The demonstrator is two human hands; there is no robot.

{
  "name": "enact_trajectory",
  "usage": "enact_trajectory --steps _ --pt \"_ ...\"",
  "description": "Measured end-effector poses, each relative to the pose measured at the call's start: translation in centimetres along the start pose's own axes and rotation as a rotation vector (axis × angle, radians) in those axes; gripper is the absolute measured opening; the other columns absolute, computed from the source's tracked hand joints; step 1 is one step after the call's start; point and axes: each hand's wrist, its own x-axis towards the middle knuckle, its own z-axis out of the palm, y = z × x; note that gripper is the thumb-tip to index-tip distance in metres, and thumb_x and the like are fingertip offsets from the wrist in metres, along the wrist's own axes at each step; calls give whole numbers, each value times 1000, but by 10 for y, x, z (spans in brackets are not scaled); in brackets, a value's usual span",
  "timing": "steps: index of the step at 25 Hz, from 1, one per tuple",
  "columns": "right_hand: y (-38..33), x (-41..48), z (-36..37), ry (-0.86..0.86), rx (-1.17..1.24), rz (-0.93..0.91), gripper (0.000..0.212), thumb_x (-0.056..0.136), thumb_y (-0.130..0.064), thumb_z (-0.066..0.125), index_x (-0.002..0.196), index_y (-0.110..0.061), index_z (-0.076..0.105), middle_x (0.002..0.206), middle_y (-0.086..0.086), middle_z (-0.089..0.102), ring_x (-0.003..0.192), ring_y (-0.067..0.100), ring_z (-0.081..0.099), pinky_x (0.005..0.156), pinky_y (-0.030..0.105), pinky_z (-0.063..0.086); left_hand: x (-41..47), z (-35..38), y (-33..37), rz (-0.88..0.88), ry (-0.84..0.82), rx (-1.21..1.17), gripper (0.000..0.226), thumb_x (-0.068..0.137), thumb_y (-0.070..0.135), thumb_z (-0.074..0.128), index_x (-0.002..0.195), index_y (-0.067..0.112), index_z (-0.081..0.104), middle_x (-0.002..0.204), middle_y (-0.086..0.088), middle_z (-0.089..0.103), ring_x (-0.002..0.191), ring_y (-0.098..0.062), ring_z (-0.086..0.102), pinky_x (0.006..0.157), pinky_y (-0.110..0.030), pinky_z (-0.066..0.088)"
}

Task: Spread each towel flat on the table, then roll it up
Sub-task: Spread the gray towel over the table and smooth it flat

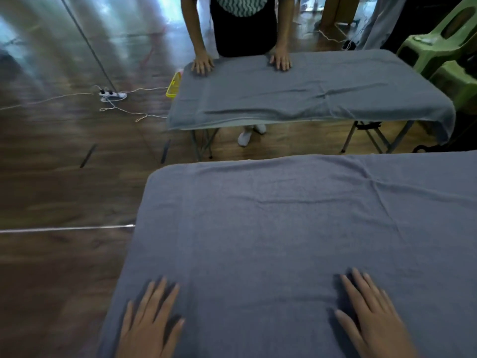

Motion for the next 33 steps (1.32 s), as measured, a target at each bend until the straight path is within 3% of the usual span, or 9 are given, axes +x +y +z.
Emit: enact_trajectory --steps 4,10,13,15,18,22,24,28,33 --pt "21 -39 -14 -37 -73 109 79 89 -75 18 144 -23 43 152 9 42 139 27 36 106 54 33 -71 -4 -42 -105 -83 33 68 94 67 24 139 28 55 150 -3 49 137 -21 40 109 -37 28" --pt "7 -72 -25 -52 -186 411 88 83 -78 20 138 -18 53 147 14 48 132 36 47 101 61 41 -98 -9 -60 -109 -249 1 69 90 75 22 145 40 44 155 9 39 150 -2 -1 116 -31 0" --pt "-36 -66 -12 -38 -155 470 71 88 -66 44 136 -16 56 148 11 47 134 35 46 102 62 41 -86 -13 -78 48 -229 -38 66 89 73 23 140 38 49 160 17 26 149 -2 1 117 -30 -2" --pt "-81 -57 5 -49 -155 427 66 88 -62 47 136 -18 56 149 8 47 135 32 45 104 60 40 -68 -13 -99 206 -212 -11 64 89 71 24 140 39 46 161 20 20 150 -3 2 116 -31 1" --pt "-161 -54 41 -103 -146 434 83 84 -76 23 141 -22 49 153 5 41 141 27 37 109 52 36 -6 -21 -139 423 -216 12 61 87 72 36 138 40 47 148 15 48 149 -1 1 111 -30 6" --pt "-262 -51 69 -16 -77 522 87 84 -78 12 142 -24 48 155 4 38 141 28 37 111 49 33 78 -39 -150 690 -227 41 66 82 68 49 140 36 49 147 11 50 144 -10 26 112 -29 7" --pt "-305 -54 80 -32 -50 564 84 82 -74 18 148 -27 37 160 0 24 147 24 25 116 43 22 111 -51 -146 814 -274 130 63 91 66 41 146 36 42 154 12 39 144 -13 28 116 -33 5" --pt "-357 -69 103 -32 -19 578 74 78 -67 42 137 -23 52 152 2 40 137 24 42 114 36 23 164 -58 -137 920 -279 151 66 97 67 22 155 38 17 161 19 0 151 -12 -2 119 -38 -10" --pt "-382 -81 111 -1 -38 622 80 67 -69 52 136 -26 49 150 -3 43 150 12 -1 110 29 6 215 -58 -143 946 -300 197 65 97 66 22 155 40 13 164 16 0 151 -12 -5 117 -40 -9"
